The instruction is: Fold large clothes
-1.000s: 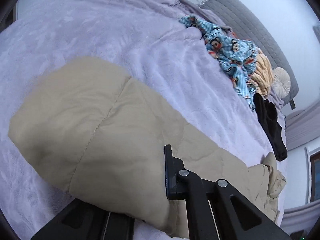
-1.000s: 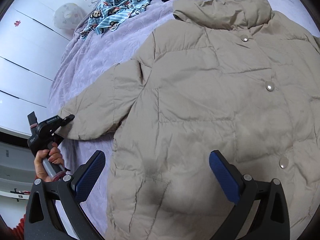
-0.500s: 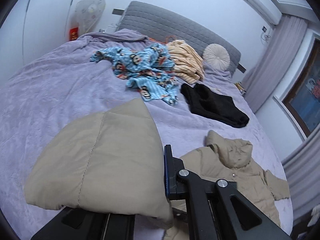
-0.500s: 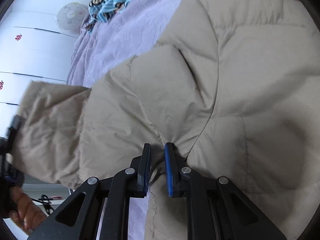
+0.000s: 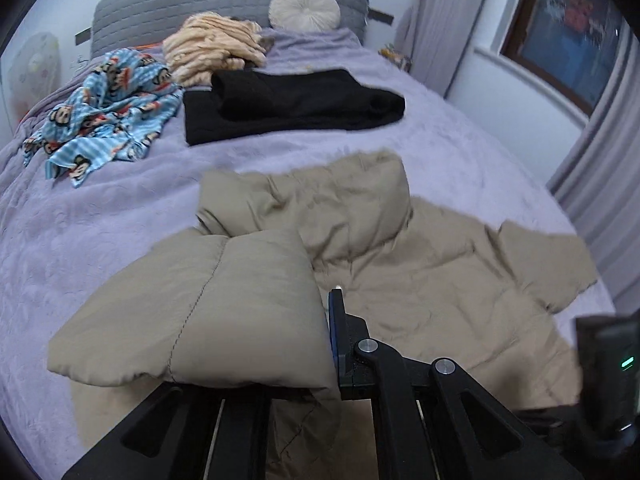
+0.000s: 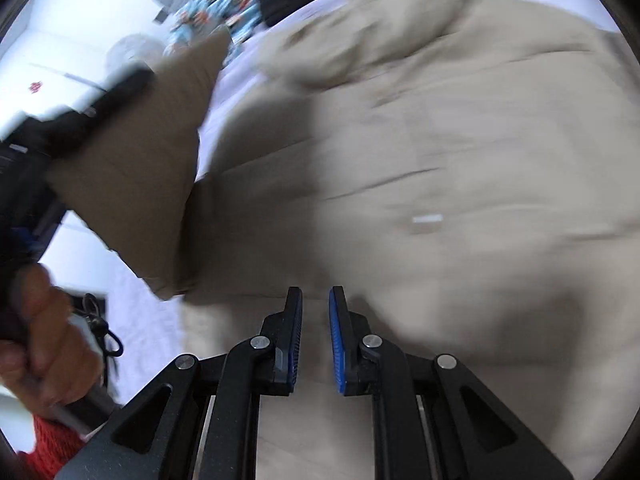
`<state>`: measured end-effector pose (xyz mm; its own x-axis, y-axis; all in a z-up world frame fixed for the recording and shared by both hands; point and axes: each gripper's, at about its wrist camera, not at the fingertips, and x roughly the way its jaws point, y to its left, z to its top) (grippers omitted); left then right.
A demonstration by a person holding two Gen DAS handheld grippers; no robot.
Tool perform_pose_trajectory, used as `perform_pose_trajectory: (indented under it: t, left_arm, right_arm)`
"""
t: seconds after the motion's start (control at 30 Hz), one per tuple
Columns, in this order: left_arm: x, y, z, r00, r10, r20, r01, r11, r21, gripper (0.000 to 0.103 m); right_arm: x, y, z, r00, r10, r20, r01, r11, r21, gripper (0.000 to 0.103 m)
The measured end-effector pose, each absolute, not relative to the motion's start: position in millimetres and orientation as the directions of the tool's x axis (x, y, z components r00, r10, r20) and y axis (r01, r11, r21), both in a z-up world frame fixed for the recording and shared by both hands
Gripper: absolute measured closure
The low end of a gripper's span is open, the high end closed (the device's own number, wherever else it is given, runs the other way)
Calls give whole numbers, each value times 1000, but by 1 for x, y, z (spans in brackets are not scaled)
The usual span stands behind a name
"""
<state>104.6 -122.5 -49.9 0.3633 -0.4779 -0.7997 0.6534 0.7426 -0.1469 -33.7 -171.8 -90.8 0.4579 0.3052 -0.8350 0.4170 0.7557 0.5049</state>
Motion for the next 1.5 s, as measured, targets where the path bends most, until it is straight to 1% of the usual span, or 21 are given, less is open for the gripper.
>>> perform_pose_trajectory:
  t: [0.2,0.27,0.3,0.33,0.37,0.47,0.63,0.67,0.7,0.77,0.9,1.07,1.1,1.17,1.2,1.23,1.27,1.3,1.33,1.37,1.5]
  left_arm:
    - [70,-158,-127,399,-288,-871,682,728,71,92]
    - [61,-157,-125,403,-288,-869,695,714,86,68]
    - [58,-154,-122,391,-295,-872,702,708,76,33]
    - [53,-153,-117,389,-314,-866,706,706,62,7]
    - [49,-148,-111,402,-335,-852,705,707,55,4]
    - [45,-129,-86,407,-357,-841,709,703,44,4]
    - [55,-58,-43,397,-439,-806,663,745,-79,4]
    - [60,-39,-38,408,-439,-801,640,763,-91,4]
    - [71,-21,-33,418,-434,-798,613,783,-105,4]
    - [96,18,-30,417,-427,-802,543,825,-157,4]
    - [168,95,-61,374,-420,-827,315,896,-312,4]
    - [215,138,-134,235,-496,-836,76,867,-493,4]
    - [220,138,-145,205,-539,-817,50,839,-541,9]
    - [223,131,-156,182,-593,-785,18,800,-600,30]
    - [224,125,-157,177,-614,-769,20,784,-621,57]
    - [225,119,-156,183,-619,-763,30,780,-625,76]
    - [224,111,-150,201,-592,-781,50,802,-595,77]
    - [223,104,-143,236,-552,-800,84,831,-550,79]
    - [219,95,-134,271,-514,-814,139,857,-496,86]
    - [215,86,-127,294,-474,-830,186,880,-437,86]
    - [200,54,-121,370,-327,-870,321,923,-211,86]
  right_arm:
    - [-95,-238,-93,439,197,-877,524,736,428,88]
    - [-102,-250,-99,441,213,-872,532,720,445,88]
    - [-103,-253,-101,445,220,-868,532,715,454,88]
    - [-103,-254,-103,448,220,-867,530,715,456,88]
    - [-100,-253,-105,449,219,-866,530,716,456,88]
    - [-102,-258,-108,457,221,-862,536,704,465,88]
    - [-95,-246,-90,443,177,-879,520,748,413,85]
    - [-89,-239,-83,439,162,-884,497,776,389,69]
    - [-83,-232,-75,440,144,-886,468,806,363,37]
    - [-70,-212,-54,469,97,-878,386,871,303,11]
    - [-31,-150,-27,513,8,-858,152,983,100,11]
    - [25,-70,-38,536,-118,-836,-61,982,-178,11]
    - [33,-59,-42,546,-141,-826,-87,971,-223,11]
    - [54,-40,-53,554,-183,-812,-118,948,-295,11]
    - [62,-36,-59,553,-203,-808,-124,939,-320,11]
    - [70,-34,-64,551,-223,-804,-123,932,-342,13]
    - [78,-33,-67,548,-239,-802,-114,928,-354,22]
    - [81,-39,-67,550,-250,-797,-89,931,-353,58]
    - [82,-50,-64,554,-242,-797,-50,946,-322,83]
    - [80,-64,-59,553,-225,-802,1,963,-269,98]
    - [49,-141,-48,570,-145,-809,277,961,23,97]
